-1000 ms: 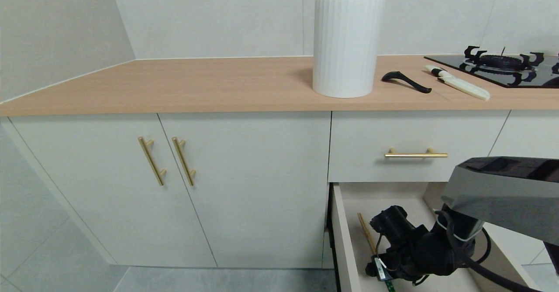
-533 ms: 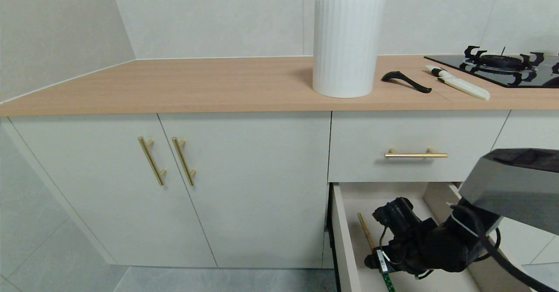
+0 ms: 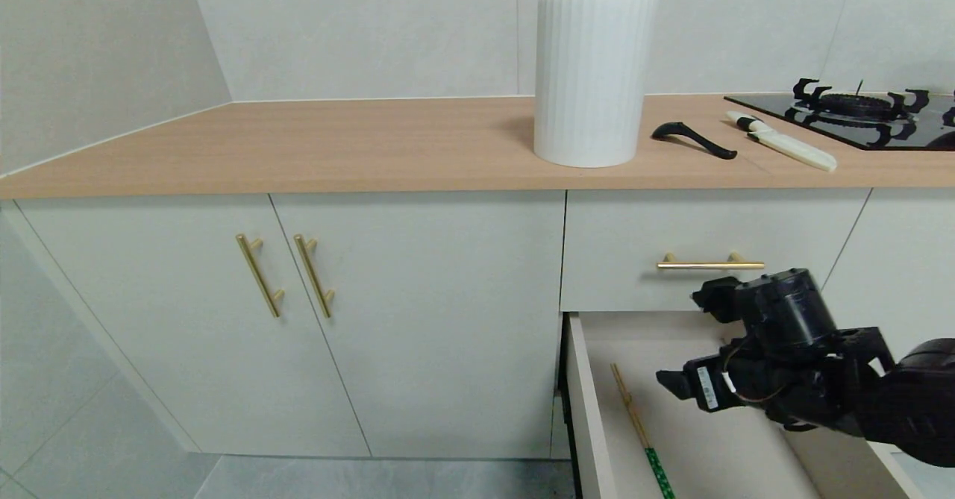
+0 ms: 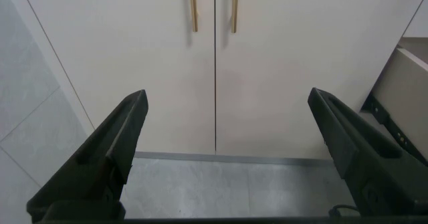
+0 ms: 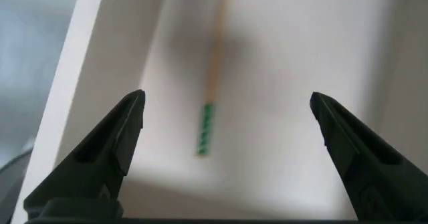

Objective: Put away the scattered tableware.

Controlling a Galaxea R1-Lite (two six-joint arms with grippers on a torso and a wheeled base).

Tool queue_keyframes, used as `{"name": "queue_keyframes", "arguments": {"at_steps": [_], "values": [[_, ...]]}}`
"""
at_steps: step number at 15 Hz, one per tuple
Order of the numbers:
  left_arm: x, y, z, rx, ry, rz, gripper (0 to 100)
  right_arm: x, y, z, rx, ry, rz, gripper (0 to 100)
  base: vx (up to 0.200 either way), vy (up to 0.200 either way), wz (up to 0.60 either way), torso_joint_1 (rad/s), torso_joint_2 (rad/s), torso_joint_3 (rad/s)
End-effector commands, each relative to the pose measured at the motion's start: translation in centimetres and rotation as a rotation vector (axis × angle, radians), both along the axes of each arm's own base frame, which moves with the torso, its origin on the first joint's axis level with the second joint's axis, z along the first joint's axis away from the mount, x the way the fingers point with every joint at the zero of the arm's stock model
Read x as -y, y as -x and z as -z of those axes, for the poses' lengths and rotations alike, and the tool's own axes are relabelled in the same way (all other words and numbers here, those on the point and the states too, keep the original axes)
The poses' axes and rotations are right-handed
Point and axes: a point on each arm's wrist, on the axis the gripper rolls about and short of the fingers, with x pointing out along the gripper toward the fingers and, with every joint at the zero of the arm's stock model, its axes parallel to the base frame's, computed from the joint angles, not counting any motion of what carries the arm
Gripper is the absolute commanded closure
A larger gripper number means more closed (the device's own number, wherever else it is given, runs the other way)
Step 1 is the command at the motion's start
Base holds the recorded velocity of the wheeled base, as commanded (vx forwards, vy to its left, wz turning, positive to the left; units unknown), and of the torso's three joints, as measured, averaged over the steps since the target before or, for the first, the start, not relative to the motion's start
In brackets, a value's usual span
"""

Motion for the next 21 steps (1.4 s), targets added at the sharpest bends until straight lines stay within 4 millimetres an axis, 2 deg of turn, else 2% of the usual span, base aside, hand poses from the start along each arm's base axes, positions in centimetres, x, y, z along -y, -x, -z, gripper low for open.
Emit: {"name": "queue_keyframes", "arguments": {"at_steps": [1,7,11,21], "values": [[0.0,0.0,0.0,-0.001,0.000,0.000,0,1.7,1.3,-3.5,0.125,-0.013,0.026,0,0.000,0.000,0.00,0.000,0.00,0.000],[0.0,0.0,0.0,-0.001,0.000,0.000,0,2.4,2.2,-5.1,0.192,0.000,0.033,0,0.000,0.000,0.00,0.000,0.00,0.000],[0.0,0.0,0.0,-0.001,0.000,0.000,0,2.4,2.1,-5.2,0.194,0.002,0.034,0,0.000,0.000,0.00,0.045,-0.23,-0.224],[0.0,0.0,0.0,-0.001,0.000,0.000,0,2.7,2.0,-5.2,0.197,0.012,0.041,0,0.000,0.000,0.00,0.182,-0.49,-0.290]]}}
